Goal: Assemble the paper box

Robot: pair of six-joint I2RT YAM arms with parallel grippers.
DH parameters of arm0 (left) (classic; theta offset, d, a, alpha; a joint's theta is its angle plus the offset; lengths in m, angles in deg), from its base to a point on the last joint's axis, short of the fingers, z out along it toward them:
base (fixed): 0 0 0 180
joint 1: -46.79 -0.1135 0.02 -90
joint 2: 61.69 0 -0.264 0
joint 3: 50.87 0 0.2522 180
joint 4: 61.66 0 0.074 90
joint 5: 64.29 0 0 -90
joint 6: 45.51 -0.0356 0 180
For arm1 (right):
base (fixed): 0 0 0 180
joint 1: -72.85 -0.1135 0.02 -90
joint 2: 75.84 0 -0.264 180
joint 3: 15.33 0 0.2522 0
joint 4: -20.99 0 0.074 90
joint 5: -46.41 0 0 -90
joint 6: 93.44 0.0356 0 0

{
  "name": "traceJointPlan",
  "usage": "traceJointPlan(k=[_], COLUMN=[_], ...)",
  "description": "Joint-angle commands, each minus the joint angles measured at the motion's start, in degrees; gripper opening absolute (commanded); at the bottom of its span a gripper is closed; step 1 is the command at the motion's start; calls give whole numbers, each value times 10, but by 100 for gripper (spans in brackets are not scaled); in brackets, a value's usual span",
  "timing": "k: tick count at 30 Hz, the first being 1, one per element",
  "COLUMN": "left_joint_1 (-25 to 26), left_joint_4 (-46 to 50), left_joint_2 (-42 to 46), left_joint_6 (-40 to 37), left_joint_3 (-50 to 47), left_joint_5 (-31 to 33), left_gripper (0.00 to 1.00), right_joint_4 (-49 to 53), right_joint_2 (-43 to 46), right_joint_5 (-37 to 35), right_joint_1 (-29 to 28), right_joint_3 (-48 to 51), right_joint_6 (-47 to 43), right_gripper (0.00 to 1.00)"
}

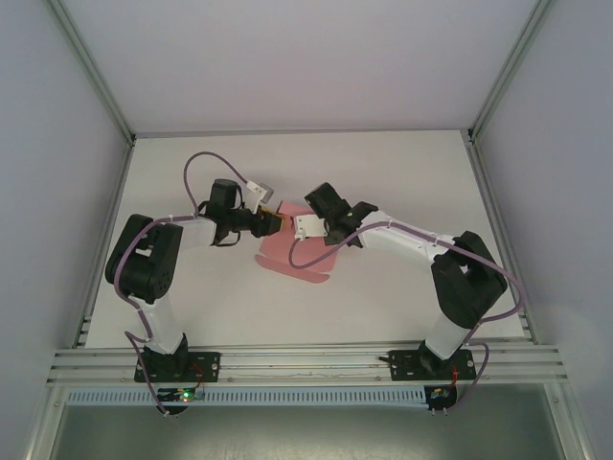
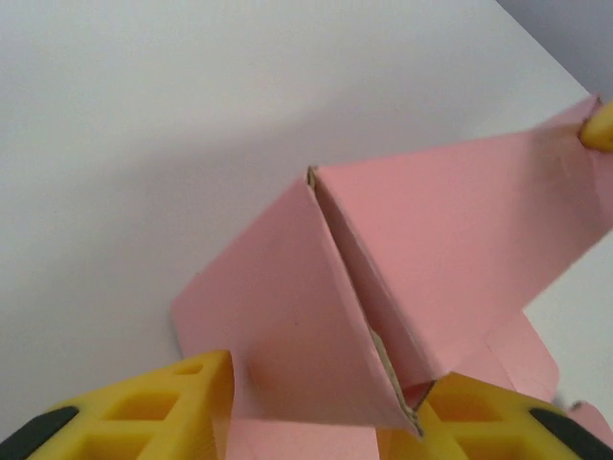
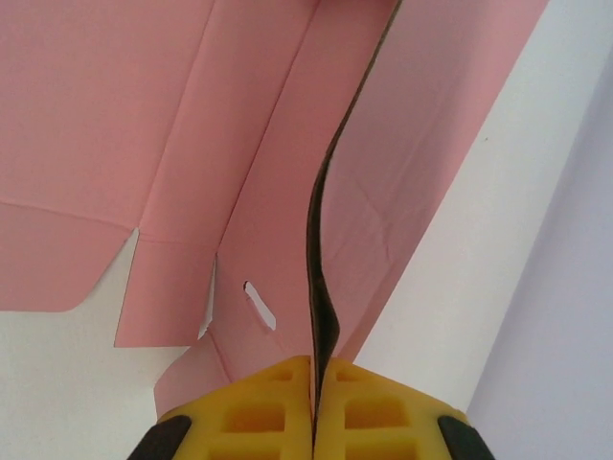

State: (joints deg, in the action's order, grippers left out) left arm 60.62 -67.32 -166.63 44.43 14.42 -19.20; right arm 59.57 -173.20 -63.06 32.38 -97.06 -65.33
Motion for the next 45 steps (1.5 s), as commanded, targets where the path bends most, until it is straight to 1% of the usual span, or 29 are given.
traceJointPlan(k=[1, 3, 5, 9, 11, 14, 15, 20, 21, 23, 25, 27, 29, 33, 36, 37, 38, 41, 44, 45], left_joint_1=[16, 21, 28, 30, 31, 35, 37, 55, 61, 76, 97, 119, 136, 156, 162, 166, 172, 193, 213, 215], left_joint_4=[-62, -42, -29, -41, -48, -65, -71, -139, -158, -163, -118, -83, -44, -10, 10, 15, 24, 91, 123, 140], left_joint_2=[-14, -17, -21, -52, -58, -57, -58, -48, -42, -29, -16, -7, 9, 34, 40, 41, 41, 37, 24, 21], left_joint_6=[7, -10, -16, 5, 17, 36, 36, 70, 79, 92, 102, 110, 136, 184, 226, 229, 238, 259, 257, 261], left_joint_3=[8, 17, 24, 40, 45, 42, 41, 18, 8, -6, -3, 0, 4, -15, -32, -36, -37, -20, -9, -4], left_joint_5=[22, 12, 18, 14, 24, 35, 26, 55, 80, 156, 262, 347, 432, 584, 646, 660, 691, 777, 836, 841], left_gripper=[52, 58, 59, 50, 46, 41, 41, 17, 13, 0, 0, 0, 0, 0, 0, 0, 0, 0, 0, 0], right_joint_4=[106, 120, 130, 139, 144, 153, 156, 160, 160, 160, 161, 162, 169, 188, 189, 189, 191, 191, 189, 187], right_joint_2=[-46, -59, -65, -65, -61, -57, -56, -61, -61, -57, -49, -40, -33, -19, -2, 3, 10, 26, 33, 35], right_joint_5=[50, 49, 55, 77, 87, 101, 108, 111, 111, 111, 113, 116, 122, 130, 149, 156, 161, 167, 174, 175], right_joint_1=[11, 11, 12, 12, 12, 12, 12, 7, 7, 6, 3, -2, -5, -2, 5, 6, 7, 9, 14, 16], right_joint_3=[6, -5, -14, -31, -35, -34, -33, -34, -33, -32, -30, -27, -32, -36, -29, -28, -28, -31, -35, -35], right_joint_6=[3, 3, 3, 7, 11, 19, 21, 35, 38, 46, 58, 76, 100, 132, 147, 152, 154, 163, 171, 174], right_gripper=[0, 0, 0, 0, 0, 0, 0, 0, 0, 0, 0, 0, 0, 0, 0, 0, 0, 0, 0, 0])
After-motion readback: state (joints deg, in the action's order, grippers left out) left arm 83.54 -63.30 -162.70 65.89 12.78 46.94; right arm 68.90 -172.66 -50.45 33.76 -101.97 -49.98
